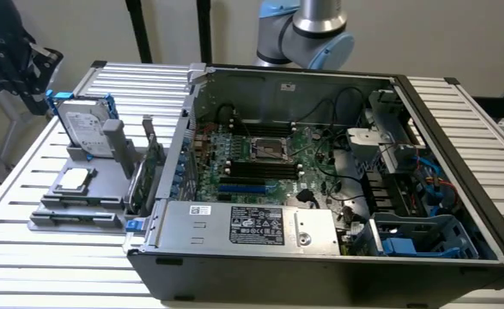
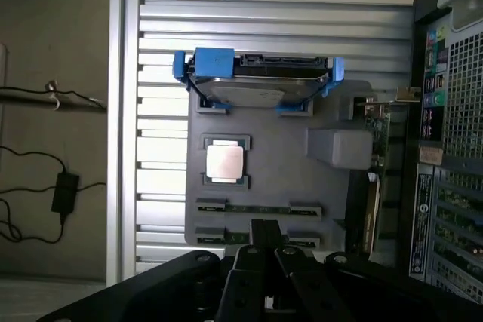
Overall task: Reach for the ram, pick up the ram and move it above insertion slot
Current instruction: 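Reach for the ram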
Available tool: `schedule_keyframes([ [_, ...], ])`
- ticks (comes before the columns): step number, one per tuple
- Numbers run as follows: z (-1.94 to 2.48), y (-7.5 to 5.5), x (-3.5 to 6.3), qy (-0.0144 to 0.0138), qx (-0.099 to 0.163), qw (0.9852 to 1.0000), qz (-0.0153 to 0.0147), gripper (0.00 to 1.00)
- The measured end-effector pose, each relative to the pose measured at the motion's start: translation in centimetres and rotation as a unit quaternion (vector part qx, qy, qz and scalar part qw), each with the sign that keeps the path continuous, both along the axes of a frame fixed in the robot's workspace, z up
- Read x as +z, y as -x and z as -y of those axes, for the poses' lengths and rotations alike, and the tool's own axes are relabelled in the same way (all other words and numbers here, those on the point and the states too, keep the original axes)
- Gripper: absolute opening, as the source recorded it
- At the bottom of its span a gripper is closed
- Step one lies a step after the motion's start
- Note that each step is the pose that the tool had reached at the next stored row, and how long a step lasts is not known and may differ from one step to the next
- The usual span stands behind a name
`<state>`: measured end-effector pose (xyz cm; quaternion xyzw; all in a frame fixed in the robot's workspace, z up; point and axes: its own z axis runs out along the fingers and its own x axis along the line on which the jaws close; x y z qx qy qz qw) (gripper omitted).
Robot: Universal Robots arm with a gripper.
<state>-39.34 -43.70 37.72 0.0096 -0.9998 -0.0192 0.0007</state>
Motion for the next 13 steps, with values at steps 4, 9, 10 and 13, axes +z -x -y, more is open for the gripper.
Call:
schedule_keyframes([
  [4,1.10,-0.9,-0.62,0.0000,0.000,1.0000,0.0000,0.11],
  [9,2.15,-2.1,-1.54,0.0000,0.000,1.0000,0.0000,0.11],
  [10,2.37,-2.3,-1.71,0.0000,0.000,1.0000,0.0000,0.11],
  [13,3.12,-2.8,-2.24,0.0001,0.000,1.0000,-0.0001,0.11],
])
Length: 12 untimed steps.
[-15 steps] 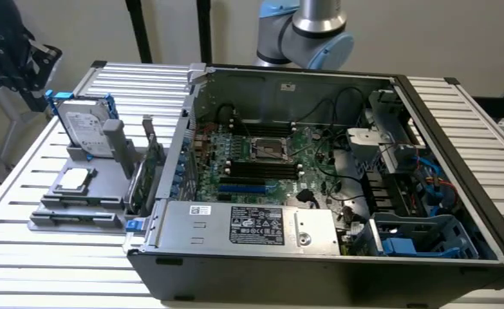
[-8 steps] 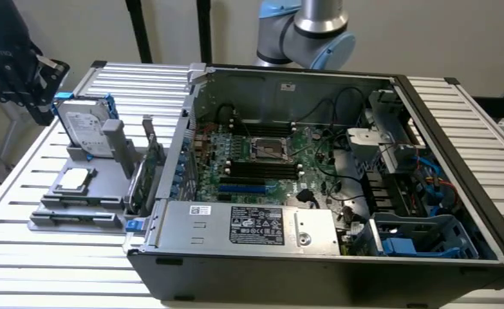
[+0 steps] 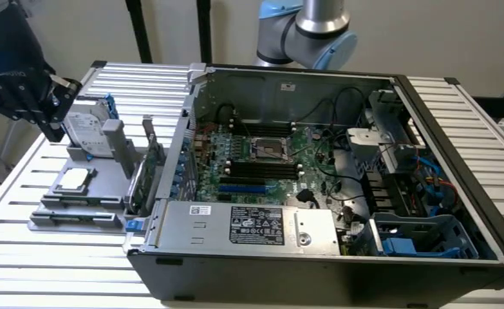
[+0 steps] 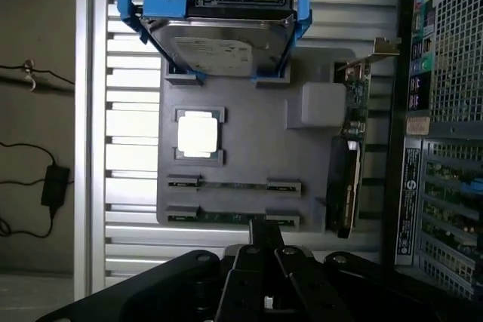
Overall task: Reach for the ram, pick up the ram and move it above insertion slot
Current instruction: 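Reach for the ram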
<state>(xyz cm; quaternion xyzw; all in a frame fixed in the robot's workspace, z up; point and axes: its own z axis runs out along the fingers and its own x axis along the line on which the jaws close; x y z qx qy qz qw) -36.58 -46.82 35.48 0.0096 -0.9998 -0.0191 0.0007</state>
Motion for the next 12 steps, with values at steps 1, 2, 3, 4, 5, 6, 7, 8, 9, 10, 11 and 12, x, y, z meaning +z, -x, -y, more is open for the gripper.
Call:
schedule_keyframes([
  [1,0.28,-0.1,-0.18,0.0000,0.000,1.0000,0.0000,0.11],
  [2,0.60,-0.1,-0.39,-0.0001,0.000,1.0000,0.0001,0.11],
  [3,0.87,-0.1,-0.56,-0.0001,0.000,1.0000,0.0000,0.11],
  [4,1.10,-0.1,-0.74,0.0000,0.000,1.0000,0.0000,0.11],
  [5,1.26,-0.1,-0.92,-0.0001,0.000,1.0000,0.0000,0.11],
  [6,1.33,-0.1,-1.12,-0.0001,0.000,1.0000,0.0001,0.11],
  [7,1.35,-0.1,-1.29,-0.0001,0.000,1.0000,0.0002,0.11],
  [8,1.35,-0.1,-1.39,0.0002,0.000,1.0000,0.0001,0.11],
  [9,1.36,0.0,-1.42,0.0004,0.000,1.0000,0.0000,0.11],
  [10,1.36,0.2,-1.46,0.0004,0.000,1.0000,0.0000,0.11],
  [11,1.36,0.3,-1.51,0.0004,0.000,1.0000,0.0001,0.11],
  [12,1.37,0.5,-1.53,0.0004,0.000,1.0000,0.0001,0.11],
])
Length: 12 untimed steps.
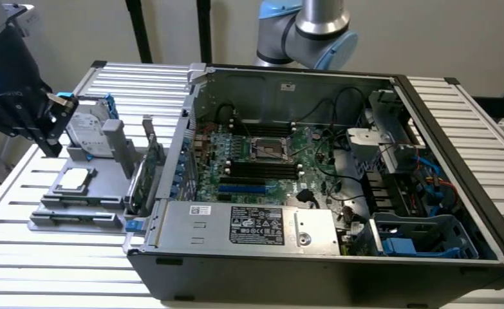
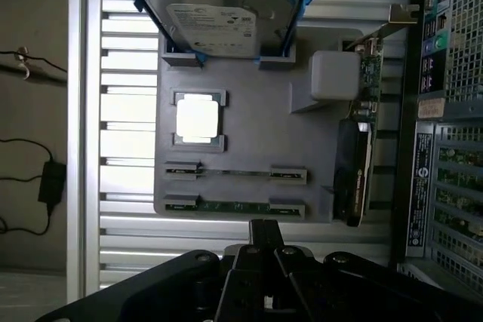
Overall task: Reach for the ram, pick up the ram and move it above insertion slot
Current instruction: 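Reach for the ram, then pick up the ram and move it above insertion slot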
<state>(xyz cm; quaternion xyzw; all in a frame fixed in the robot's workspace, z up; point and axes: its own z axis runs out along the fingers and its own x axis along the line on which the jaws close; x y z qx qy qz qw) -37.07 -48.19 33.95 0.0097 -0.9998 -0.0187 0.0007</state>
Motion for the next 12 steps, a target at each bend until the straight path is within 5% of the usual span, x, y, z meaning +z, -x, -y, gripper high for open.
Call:
schedule_keyframes([
  [8,0.01,0.10,-0.01,0.0000,0.000,1.0000,0.0000,0.11],
  [12,0.01,0.11,-0.03,0.0000,0.034,0.9994,0.0000,0.11],
])
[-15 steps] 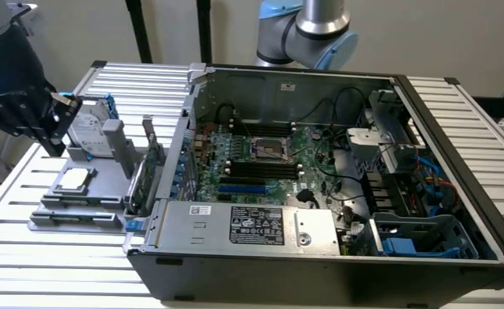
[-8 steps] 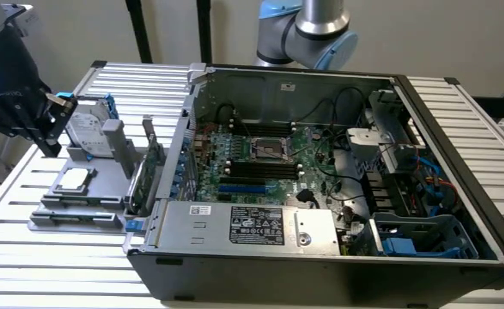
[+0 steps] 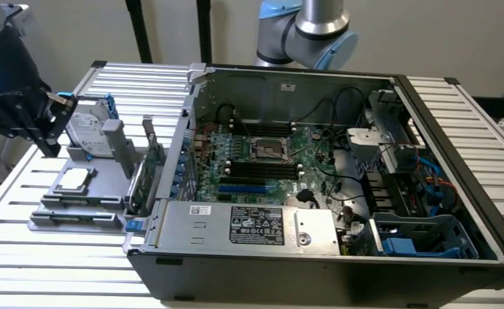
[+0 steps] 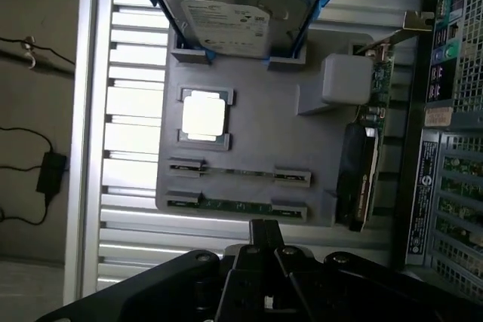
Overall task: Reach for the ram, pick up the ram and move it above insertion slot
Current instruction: 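Pick up the ram and move it above insertion slot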
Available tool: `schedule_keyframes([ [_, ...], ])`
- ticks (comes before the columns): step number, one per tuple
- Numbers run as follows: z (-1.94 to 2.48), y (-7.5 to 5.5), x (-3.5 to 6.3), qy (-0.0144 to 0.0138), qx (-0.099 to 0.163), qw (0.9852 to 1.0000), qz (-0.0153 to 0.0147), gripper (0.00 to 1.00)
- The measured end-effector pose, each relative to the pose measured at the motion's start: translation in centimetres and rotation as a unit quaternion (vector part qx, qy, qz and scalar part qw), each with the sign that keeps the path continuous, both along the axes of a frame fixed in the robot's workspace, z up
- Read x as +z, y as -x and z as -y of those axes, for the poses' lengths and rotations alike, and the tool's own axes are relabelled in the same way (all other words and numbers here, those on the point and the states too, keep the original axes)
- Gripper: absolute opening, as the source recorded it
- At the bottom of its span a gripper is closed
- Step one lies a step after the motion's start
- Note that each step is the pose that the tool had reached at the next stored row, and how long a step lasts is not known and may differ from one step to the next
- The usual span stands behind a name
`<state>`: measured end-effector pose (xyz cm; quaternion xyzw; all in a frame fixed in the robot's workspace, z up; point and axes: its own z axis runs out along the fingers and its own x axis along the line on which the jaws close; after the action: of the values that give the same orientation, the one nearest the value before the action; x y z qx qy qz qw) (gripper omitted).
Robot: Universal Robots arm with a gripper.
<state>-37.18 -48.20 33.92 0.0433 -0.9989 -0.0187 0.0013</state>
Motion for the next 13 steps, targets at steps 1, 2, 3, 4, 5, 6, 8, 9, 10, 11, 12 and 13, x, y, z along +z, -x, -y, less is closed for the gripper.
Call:
schedule_keyframes([
  [1,0.00,0.00,-0.01,0.0000,0.009,1.0000,0.0000,0.11],
  [2,0.00,0.00,-0.02,0.0000,0.018,0.9998,0.0000,0.11],
  [3,0.00,0.00,-0.03,0.0000,0.028,0.9996,0.0000,0.11],
  [4,0.00,0.00,-0.04,0.0000,0.037,0.9993,0.0000,0.11],
  [5,0.00,0.00,-0.05,0.0000,0.046,0.9990,0.0000,0.11],
  [6,0.00,0.00,-0.06,0.0000,0.055,0.9985,0.0000,0.11],
  [8,0.00,0.00,-0.07,0.0000,0.073,0.9974,0.0001,0.11],
  [9,0.00,0.00,-0.08,0.0000,0.082,0.9966,0.0001,0.11],
  [10,0.00,0.00,-0.09,0.0000,0.091,0.9959,0.0000,0.11],
  [11,0.00,0.00,-0.10,-0.0001,0.100,0.9950,0.0001,0.11],
  [12,0.00,0.00,-0.11,0.0000,0.109,0.9940,0.0001,0.11],
  [13,0.00,0.00,-0.11,0.0000,0.118,0.9930,0.0000,0.11],
])
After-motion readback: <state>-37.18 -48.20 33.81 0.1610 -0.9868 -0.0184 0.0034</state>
